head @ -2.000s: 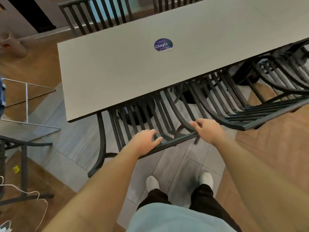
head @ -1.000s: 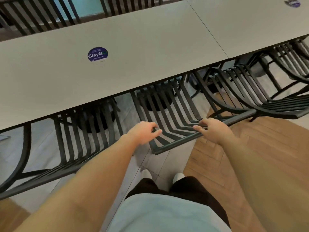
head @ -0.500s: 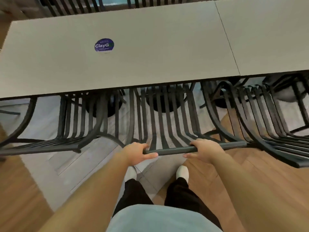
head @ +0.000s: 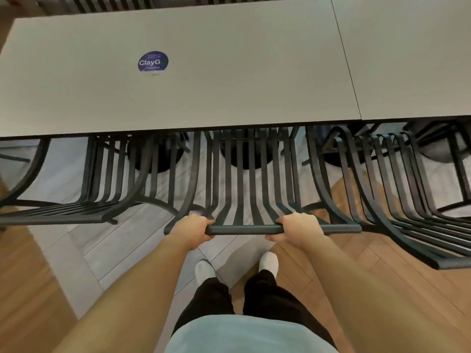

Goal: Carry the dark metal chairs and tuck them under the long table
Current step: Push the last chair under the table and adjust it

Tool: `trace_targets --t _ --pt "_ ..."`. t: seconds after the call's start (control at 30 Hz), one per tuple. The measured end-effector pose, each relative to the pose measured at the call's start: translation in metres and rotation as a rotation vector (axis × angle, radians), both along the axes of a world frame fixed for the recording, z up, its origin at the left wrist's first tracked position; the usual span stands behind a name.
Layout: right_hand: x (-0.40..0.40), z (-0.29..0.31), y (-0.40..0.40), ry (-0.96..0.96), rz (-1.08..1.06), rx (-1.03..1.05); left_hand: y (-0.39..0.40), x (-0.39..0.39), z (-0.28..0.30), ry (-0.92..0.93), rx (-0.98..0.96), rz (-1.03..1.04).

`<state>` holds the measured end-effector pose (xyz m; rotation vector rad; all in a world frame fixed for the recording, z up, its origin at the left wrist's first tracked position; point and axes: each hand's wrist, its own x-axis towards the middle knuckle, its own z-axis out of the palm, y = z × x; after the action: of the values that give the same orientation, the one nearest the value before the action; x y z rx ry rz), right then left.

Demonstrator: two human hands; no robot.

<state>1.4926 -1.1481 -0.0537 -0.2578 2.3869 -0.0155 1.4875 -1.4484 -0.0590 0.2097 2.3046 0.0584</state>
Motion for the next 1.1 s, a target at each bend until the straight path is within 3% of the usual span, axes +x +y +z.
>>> trace_targets --t 0.57,0.77,0.9,1.1 --pt "-0.039 -0.018 0.007 0.053 -0.021 -0.078 0.004 -0.044 -0.007 0.003 0.007 -0.024" --pt "-0.045 -0.011 0.006 -0.046 -0.028 -0.086 0.013 -0.030 0.009 -0.012 0.148 0.183" --pt "-0.052 0.003 0.014 -0.176 -0.153 -0.194 0.037 -0.026 0.024 0.095 0.301 0.361" --pt "-0.060 0.030 0.053 -0.044 -0.415 -0.278 0.079 -0.056 0.036 0.152 0.341 0.199"
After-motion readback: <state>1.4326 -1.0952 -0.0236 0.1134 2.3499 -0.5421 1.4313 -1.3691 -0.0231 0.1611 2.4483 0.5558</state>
